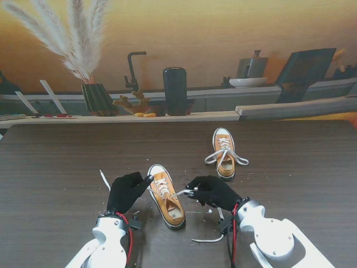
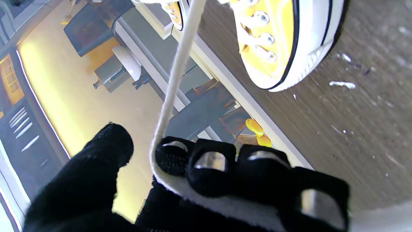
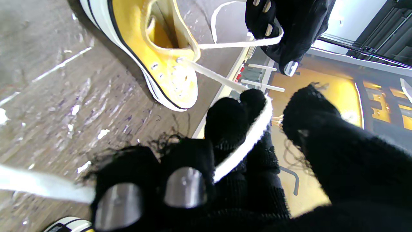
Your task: Tie the shoelaces into a bow on the shoes
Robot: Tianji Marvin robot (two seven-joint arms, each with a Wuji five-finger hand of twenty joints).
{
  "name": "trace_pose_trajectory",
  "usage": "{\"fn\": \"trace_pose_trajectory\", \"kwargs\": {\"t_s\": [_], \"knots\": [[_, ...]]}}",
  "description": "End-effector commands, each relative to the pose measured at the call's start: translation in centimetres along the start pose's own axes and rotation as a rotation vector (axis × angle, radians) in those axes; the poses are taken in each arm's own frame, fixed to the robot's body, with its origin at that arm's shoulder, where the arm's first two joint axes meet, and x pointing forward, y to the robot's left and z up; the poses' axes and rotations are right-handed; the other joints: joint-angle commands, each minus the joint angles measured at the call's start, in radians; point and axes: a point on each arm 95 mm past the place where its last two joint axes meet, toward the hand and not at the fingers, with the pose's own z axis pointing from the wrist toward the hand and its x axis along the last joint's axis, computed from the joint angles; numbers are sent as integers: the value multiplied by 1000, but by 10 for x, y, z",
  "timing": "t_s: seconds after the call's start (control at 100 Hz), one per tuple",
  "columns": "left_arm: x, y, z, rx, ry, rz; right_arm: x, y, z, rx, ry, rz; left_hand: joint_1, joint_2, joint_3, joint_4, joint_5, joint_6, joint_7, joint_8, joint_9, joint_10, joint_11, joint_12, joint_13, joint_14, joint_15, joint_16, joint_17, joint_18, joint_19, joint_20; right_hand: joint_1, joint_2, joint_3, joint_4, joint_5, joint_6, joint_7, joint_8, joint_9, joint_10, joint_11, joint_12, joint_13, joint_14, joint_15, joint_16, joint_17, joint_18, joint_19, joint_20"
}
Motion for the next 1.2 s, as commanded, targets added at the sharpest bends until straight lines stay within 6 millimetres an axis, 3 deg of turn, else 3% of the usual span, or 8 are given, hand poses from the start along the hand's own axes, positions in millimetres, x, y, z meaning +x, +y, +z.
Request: {"fn": "trace_pose_trajectory", "kwargs": {"t_s": [0.0,0.12,0.56,0.67,0.77,0.88,1.02,1.19], "knots": [[3,-8,2,-4,19,34,9,1,0,1,18,2,3,26,-43,-25,-37,-53,-17,21,51,8,41,18,58,-79,96,38,45,-124,219,41,22,-26,43,-37,-27,-21,0,-12,28,-3,27,24,35,-92,73,23,44,-48,245,17],[7,-16,4,-4,36,70,16,2,1,-7,34,3,21,24,-74,-57,-77,-91,-105,-15,51,-12,63,11,58,-98,115,39,49,-166,246,44,5,-24,54,-32,-31,-18,-21,-7,14,-1,40,34,35,-113,104,42,49,-79,292,34],[27,-32,17,12,101,144,40,5,7,-14,63,-18,39,9,-67,-76,-122,-106,-219,-85,49,-65,79,-6,58,-122,120,34,50,-198,254,36,63,-62,88,-53,-43,-26,1,-12,33,-48,116,103,37,-148,124,60,54,-106,296,59],[28,-35,16,-21,105,186,43,5,8,-34,70,-8,90,-71,-34,-104,-263,-115,-490,-387,45,-120,79,-16,59,-154,115,29,51,-224,252,23,76,-65,93,-54,-46,-29,5,-16,33,-43,115,106,37,-144,125,60,54,-103,296,63],[26,-34,13,-60,138,170,45,6,10,-58,80,-3,147,-103,-7,-112,-276,-117,-711,-601,46,-146,82,-19,59,-167,111,28,52,-238,251,16,82,-55,92,-57,-50,-29,10,-19,31,-41,113,108,36,-137,124,59,53,-99,296,63],[24,-31,11,-110,165,113,46,7,13,-68,97,-3,205,-138,50,-121,-279,-112,-804,-692,46,-163,92,-23,60,-179,109,26,52,-242,247,12,88,-52,85,-58,-55,-32,20,-28,27,-41,107,111,36,-124,118,54,50,-84,294,52],[20,-29,10,-249,211,33,49,9,15,-50,116,-15,119,-130,177,-132,-301,-73,-931,-769,45,-169,91,-33,60,-183,101,22,52,-254,237,5,93,-48,84,-57,-59,-35,21,-33,22,-41,102,111,36,-115,110,49,48,-75,284,44],[23,-22,8,-377,227,-12,56,10,20,-40,134,-41,95,-158,186,-159,-341,-24,-1096,-842,20,-186,65,-29,60,-191,58,11,49,-259,189,-26,100,-46,85,-55,-65,-37,23,-33,16,-41,98,111,35,-112,106,46,47,-71,279,40]]}}
